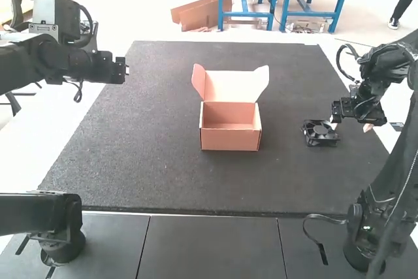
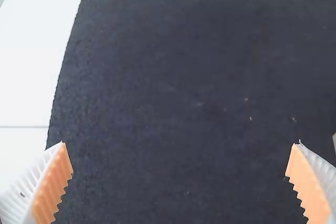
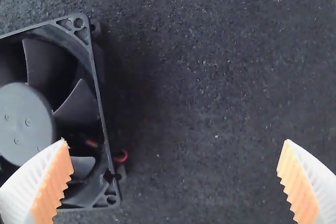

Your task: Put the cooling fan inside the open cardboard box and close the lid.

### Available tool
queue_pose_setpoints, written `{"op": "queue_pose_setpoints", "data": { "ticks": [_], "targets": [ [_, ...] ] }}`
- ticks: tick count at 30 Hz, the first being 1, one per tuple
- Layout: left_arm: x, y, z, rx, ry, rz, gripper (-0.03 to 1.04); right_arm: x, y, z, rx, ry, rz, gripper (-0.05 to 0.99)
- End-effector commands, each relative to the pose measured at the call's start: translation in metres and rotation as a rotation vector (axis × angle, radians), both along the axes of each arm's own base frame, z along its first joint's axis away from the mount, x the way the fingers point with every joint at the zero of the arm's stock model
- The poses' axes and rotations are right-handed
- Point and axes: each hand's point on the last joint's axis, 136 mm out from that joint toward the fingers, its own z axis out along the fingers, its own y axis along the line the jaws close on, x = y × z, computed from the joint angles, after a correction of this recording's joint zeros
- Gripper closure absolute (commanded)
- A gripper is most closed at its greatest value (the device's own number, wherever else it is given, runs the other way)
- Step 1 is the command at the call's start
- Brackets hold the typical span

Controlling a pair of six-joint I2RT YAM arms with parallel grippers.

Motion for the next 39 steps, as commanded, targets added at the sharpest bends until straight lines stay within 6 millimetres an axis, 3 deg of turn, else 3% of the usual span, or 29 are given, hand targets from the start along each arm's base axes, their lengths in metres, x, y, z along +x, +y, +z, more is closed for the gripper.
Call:
{"op": "queue_pose_setpoints", "data": {
  "ticks": [1,15,18,20,24,27,28,31,36,39],
  "targets": [
    [-0.001,0.004,-0.001,0.006,0.002,0.007,0.04,0.005,-0.005,-0.002,-0.012,-0.007,-0.024,0.04],
    [-0.003,0.004,-0.005,0.005,0.017,0.011,0.04,0.006,-0.005,-0.027,-0.005,0.032,-0.023,0.07],
    [-0.003,0.005,-0.005,0.006,0.017,0.014,0.04,0.004,-0.004,-0.033,0.000,0.047,-0.023,0.20],
    [-0.003,0.005,-0.005,0.007,0.015,0.015,0.04,0.004,-0.003,-0.036,0.009,0.053,-0.021,0.34],
    [-0.003,0.005,-0.004,0.006,0.015,0.016,0.04,0.007,-0.002,-0.037,0.013,0.039,-0.019,0.77],
    [-0.004,0.006,-0.006,0.007,0.021,0.017,0.04,0.011,0.002,-0.036,0.044,0.021,-0.027,0.85],
    [-0.005,0.005,-0.007,0.008,0.026,0.015,0.04,0.018,0.015,-0.024,0.152,-0.004,-0.085,0.95],
    [-0.005,0.006,-0.007,0.009,0.026,0.017,0.04,0.018,0.019,-0.013,0.177,-0.010,-0.080,0.95],
    [-0.006,0.006,-0.012,0.010,0.037,0.015,0.04,0.023,0.032,0.043,0.222,-0.145,-0.060,0.95],
    [-0.007,0.005,-0.017,0.012,0.047,0.015,0.04,0.016,0.035,0.072,0.251,-0.195,-0.136,0.94]
  ]
}}
